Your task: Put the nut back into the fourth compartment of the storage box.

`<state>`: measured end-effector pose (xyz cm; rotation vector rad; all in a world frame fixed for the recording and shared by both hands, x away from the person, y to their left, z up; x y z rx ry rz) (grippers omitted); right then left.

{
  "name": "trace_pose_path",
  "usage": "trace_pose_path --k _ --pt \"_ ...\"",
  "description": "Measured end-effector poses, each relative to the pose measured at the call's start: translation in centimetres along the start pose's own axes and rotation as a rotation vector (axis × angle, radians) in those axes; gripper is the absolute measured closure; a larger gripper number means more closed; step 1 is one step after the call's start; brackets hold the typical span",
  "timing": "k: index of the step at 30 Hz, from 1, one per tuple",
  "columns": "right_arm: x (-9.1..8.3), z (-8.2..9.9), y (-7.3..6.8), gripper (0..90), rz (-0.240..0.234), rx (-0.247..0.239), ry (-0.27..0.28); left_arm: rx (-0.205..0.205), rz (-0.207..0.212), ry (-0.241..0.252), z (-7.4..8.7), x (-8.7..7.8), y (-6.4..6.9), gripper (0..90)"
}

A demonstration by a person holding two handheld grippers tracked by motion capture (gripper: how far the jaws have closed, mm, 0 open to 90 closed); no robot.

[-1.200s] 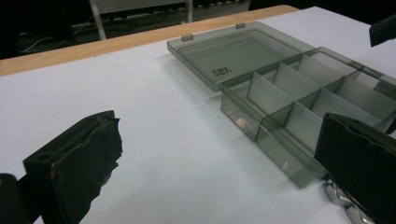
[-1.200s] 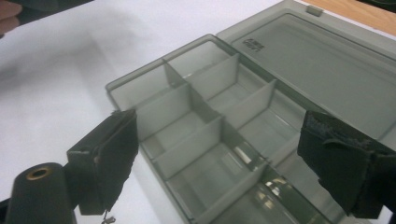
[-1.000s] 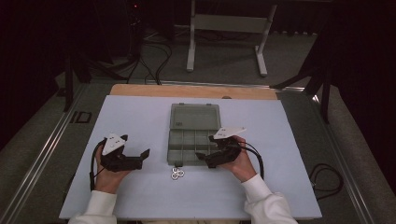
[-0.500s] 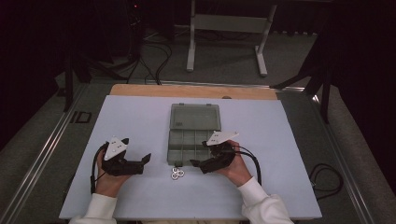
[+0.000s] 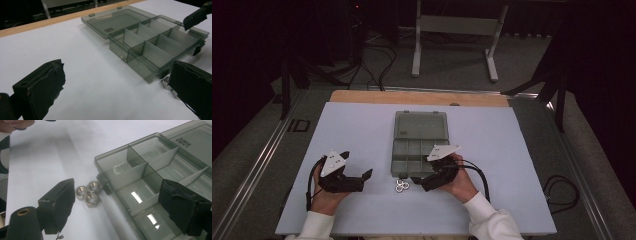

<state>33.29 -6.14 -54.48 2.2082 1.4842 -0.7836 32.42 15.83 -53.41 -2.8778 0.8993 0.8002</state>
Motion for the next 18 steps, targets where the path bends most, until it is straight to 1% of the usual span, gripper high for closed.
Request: trace_pose_path --k 3,9,10,18 --pt "0.1 0.0 -0.2 14.1 -0.001 -0.003 -0.003 0.005 0.004 -0.003 0.2 -0.1 0.1 1.0" --pt "0.7 -0.1 -1.0 14.2 -0.022 -0.016 -0.011 0.004 0.006 -0.01 0.6 -0.5 0.2 1.0" --pt "1.0 -0.1 -1.4 14.5 -0.032 -0.026 -0.016 0.006 0.006 -0.011 0.6 -0.5 0.2 1.1" --pt "2.1 0.0 -3.0 15.9 -0.074 -0.067 -0.044 0.012 0.009 -0.015 0.8 -0.5 0.2 1.0"
Point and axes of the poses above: each handheld gripper's, and its own axes: x roughly forward along the jaws, z roughly out of its underside, y roughly to its right, the point moved 9 cm from there along x, roughly forward along the jaws, and after that the axes turned 7 degrees about -x, right-handed, at the moved point
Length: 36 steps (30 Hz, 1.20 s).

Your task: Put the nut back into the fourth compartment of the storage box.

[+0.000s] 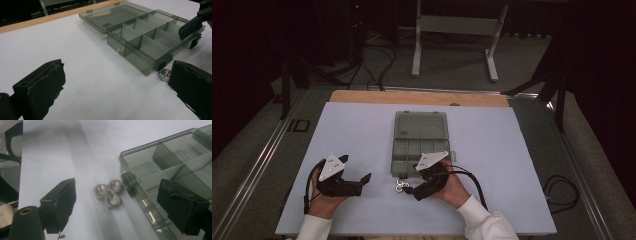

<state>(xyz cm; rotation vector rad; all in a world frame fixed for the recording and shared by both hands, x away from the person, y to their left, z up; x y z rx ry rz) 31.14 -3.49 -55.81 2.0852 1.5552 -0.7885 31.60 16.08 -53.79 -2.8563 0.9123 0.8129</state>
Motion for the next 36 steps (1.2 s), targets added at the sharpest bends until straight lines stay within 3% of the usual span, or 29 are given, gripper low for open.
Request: trace_pose_path --k 20,36 --pt "3.0 1.0 -2.3 21.1 -0.069 -0.072 -0.087 0.006 -0.002 0.002 0.0 0.0 0.1 1.1" --pt "3.6 1.5 -2.3 22.3 -0.074 -0.104 -0.117 0.011 -0.001 0.003 0.0 0.0 0.2 1.1"
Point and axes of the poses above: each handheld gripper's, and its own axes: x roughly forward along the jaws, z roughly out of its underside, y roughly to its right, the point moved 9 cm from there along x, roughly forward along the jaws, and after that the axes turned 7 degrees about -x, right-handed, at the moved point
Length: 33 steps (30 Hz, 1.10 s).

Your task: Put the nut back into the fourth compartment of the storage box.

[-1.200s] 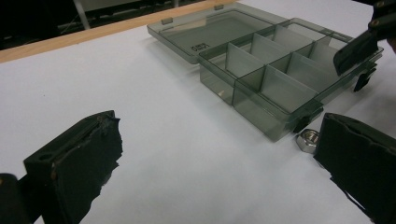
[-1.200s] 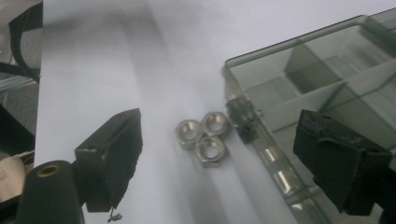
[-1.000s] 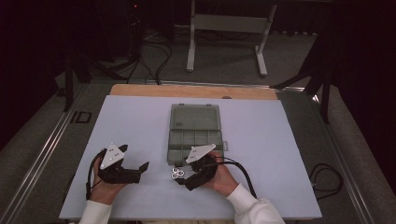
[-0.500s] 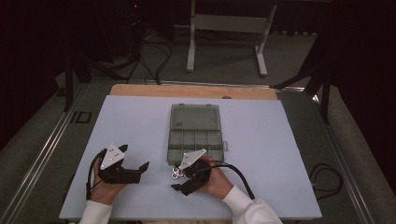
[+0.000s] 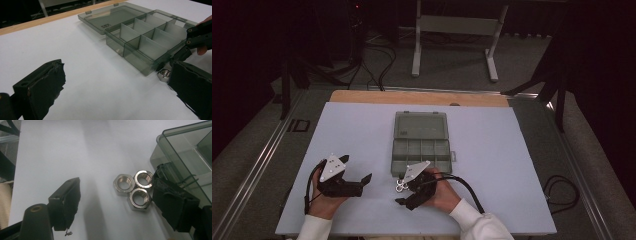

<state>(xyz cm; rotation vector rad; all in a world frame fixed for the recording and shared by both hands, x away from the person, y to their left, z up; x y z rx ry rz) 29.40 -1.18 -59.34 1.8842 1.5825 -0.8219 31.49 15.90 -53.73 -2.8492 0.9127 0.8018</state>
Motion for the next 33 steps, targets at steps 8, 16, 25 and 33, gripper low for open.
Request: trace_pose_path --k 8,16,25,33 --pt "0.2 0.1 -0.1 23.0 0.025 -0.039 -0.015 0.001 0.003 0.003 0.0 0.0 0.1 1.1" --pt "0.3 0.5 -0.4 29.6 0.005 -0.058 -0.045 0.001 0.002 0.004 0.0 0.0 0.1 1.2" --pt "0.2 0.5 0.1 48.2 0.03 -0.046 -0.046 0.001 0.003 0.002 0.0 0.1 0.2 1.2" --pt "0.0 0.7 0.7 68.3 0.044 -0.024 -0.062 0.003 0.003 -0.001 0.0 0.1 0.2 1.2"
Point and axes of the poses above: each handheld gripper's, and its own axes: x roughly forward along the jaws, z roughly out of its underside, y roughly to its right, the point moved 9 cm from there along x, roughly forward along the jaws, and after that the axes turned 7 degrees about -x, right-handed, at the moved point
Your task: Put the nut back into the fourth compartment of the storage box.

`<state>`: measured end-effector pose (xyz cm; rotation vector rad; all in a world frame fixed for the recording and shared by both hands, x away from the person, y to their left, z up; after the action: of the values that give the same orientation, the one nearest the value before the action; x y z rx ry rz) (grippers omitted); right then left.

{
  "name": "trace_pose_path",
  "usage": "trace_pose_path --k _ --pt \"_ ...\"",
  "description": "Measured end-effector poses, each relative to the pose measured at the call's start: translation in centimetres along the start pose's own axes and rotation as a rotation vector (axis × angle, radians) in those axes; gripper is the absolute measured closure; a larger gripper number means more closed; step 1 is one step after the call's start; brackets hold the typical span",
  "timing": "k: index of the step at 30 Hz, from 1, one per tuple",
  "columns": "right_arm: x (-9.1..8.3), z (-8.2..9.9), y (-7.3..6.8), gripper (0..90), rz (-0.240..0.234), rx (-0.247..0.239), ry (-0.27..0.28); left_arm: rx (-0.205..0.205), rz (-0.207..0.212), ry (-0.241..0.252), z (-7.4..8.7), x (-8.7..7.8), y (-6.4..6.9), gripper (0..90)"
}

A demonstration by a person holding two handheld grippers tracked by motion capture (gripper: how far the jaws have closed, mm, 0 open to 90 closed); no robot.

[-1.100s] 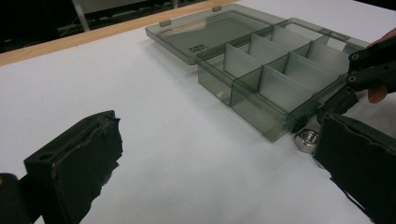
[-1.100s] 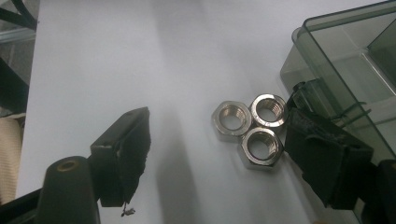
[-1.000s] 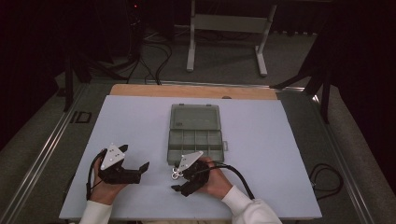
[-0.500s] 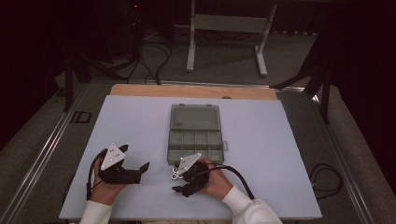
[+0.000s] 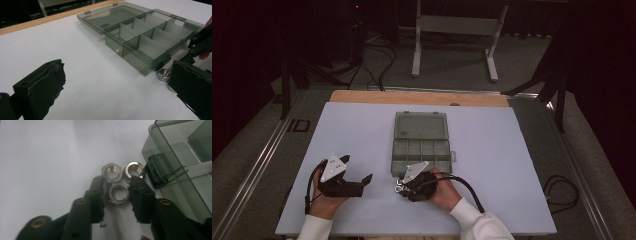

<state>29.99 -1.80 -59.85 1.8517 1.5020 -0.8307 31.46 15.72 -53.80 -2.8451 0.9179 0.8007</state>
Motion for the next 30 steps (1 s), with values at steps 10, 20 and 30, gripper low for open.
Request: trace_pose_path --k 10,20,30 --pt "-0.7 0.7 -0.1 70.0 -0.027 -0.023 -0.046 -0.002 0.001 0.002 0.0 -0.1 0.0 1.4" --pt "-1.1 1.3 0.2 67.4 -0.039 -0.028 -0.072 0.0 0.002 -0.001 0.0 0.0 0.0 1.4" --pt "-1.3 1.3 0.1 70.4 -0.041 -0.008 -0.094 -0.002 0.003 -0.006 0.1 0.0 -0.1 1.4"
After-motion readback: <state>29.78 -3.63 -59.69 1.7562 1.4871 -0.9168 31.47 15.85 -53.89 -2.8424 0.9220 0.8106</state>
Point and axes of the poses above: each handheld gripper's, and its own axes: x roughly forward along the jaws, z roughly out of its underside, y roughly to its right, the point moved 9 cm from there along x, roughly forward along the jaws, and after that the axes turned 7 degrees about -x, right-handed, at the moved point
